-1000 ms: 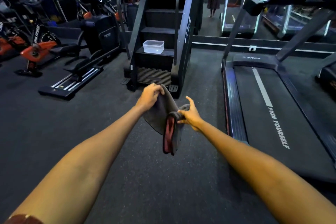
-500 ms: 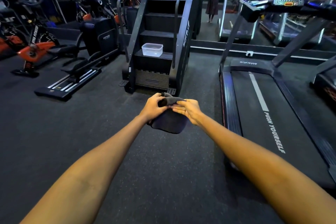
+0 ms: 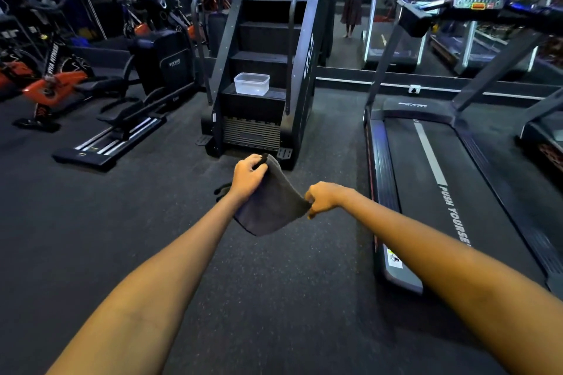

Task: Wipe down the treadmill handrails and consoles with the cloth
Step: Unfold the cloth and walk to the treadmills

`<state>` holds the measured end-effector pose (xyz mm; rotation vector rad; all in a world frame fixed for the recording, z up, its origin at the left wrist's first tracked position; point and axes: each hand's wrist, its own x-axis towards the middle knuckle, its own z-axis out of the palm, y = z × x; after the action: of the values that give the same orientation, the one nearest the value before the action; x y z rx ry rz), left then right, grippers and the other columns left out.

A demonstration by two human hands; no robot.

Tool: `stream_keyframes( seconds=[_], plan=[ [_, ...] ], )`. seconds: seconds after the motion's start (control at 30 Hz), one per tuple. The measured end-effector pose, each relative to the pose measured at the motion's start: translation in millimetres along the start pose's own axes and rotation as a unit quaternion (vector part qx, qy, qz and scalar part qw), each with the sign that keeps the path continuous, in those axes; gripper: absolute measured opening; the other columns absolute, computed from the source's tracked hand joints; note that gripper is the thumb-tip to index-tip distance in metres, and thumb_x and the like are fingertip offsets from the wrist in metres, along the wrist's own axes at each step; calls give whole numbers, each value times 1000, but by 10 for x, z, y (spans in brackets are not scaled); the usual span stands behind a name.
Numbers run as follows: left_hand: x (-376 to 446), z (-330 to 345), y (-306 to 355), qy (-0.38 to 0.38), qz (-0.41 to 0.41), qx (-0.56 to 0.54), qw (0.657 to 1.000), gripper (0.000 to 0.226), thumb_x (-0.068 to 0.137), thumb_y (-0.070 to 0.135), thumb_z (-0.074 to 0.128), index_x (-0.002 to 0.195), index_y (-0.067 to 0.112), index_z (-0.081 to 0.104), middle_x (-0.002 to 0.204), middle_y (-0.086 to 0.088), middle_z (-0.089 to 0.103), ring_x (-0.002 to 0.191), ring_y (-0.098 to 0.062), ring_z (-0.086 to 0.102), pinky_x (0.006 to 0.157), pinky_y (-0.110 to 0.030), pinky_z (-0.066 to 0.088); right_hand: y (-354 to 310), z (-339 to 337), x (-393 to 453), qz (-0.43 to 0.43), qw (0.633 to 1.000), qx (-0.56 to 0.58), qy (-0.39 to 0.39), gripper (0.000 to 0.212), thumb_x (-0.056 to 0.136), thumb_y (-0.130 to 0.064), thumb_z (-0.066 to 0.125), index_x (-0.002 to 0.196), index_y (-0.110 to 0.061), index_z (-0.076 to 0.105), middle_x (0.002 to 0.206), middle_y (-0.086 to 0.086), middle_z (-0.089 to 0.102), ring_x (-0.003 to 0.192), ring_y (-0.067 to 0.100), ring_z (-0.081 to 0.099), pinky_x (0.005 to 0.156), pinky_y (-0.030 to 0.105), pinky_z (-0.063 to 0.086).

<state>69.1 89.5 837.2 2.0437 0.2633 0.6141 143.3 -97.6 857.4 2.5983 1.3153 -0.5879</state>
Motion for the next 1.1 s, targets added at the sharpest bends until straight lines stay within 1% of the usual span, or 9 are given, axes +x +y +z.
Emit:
stream_keyframes(
  seconds=[0.1,0.27,0.43,0.53,0.63,0.77,0.9,0.97,1.1],
  plan=[
    [22,-42,26,-11,-48,-63,997,19,88,-5,50,91,4,67,85,0,62,72,7,55,71,-13,42,73,95,37,-20,999,6,-50,56,83,-34,68,134,-22,50,126,15,41,123,33,39,97,37,37],
    [41,-31,147,-24,-90,-163,982,21,87,-5,53,81,9,67,80,2,63,71,5,59,68,-8,45,-117,174,168,-66,992,-49,92,77,80,-40,68,145,-33,28,155,8,4,137,33,20,107,49,31],
    [145,-267,49,15,-93,-119,988,32,87,-9,45,72,14,61,70,3,54,63,3,48,61,-12,40,216,41,108,7,993,-25,114,56,85,-47,60,132,-18,50,133,11,44,117,30,47,92,40,43],
    [137,-420,-90,16,-107,-92,990,33,87,-12,44,72,13,60,71,2,54,58,8,49,59,-8,39,459,-132,17,-34,980,87,174,33,88,-43,59,94,-11,67,94,10,54,91,28,55,74,33,40],
    [112,-402,-134,51,-130,-123,983,34,88,-12,46,69,13,60,67,6,57,61,5,51,60,-7,42,500,-313,-17,-43,954,196,222,37,91,-29,60,57,-12,58,75,9,49,67,17,47,67,27,30],
    [113,-316,-114,81,-173,-200,961,34,85,-12,45,68,13,60,50,17,59,49,6,48,54,-9,39,543,-302,-9,-2,875,357,327,16,79,-14,73,80,2,73,76,11,66,72,14,57,70,28,43],
    [84,-232,-98,98,-203,-207,952,28,84,-12,45,69,8,58,61,5,58,59,-3,49,54,-13,38,468,-281,-33,-1,711,592,380,36,67,3,79,88,-18,57,85,10,62,78,15,60,71,31,53],
    [89,-198,-110,50,-193,-77,977,14,82,-7,51,84,7,53,75,0,52,71,-12,47,59,-22,38,410,-303,-69,-15,711,603,360,50,69,5,77,92,-23,42,82,9,54,77,16,55,65,25,50],
    [192,35,139,-42,-27,39,998,52,70,22,67,115,6,44,115,-1,45,107,-13,44,90,-24,36,357,-317,-153,-23,751,572,329,49,70,6,76,93,-22,43,78,15,53,71,18,50,62,27,44]
  ],
)
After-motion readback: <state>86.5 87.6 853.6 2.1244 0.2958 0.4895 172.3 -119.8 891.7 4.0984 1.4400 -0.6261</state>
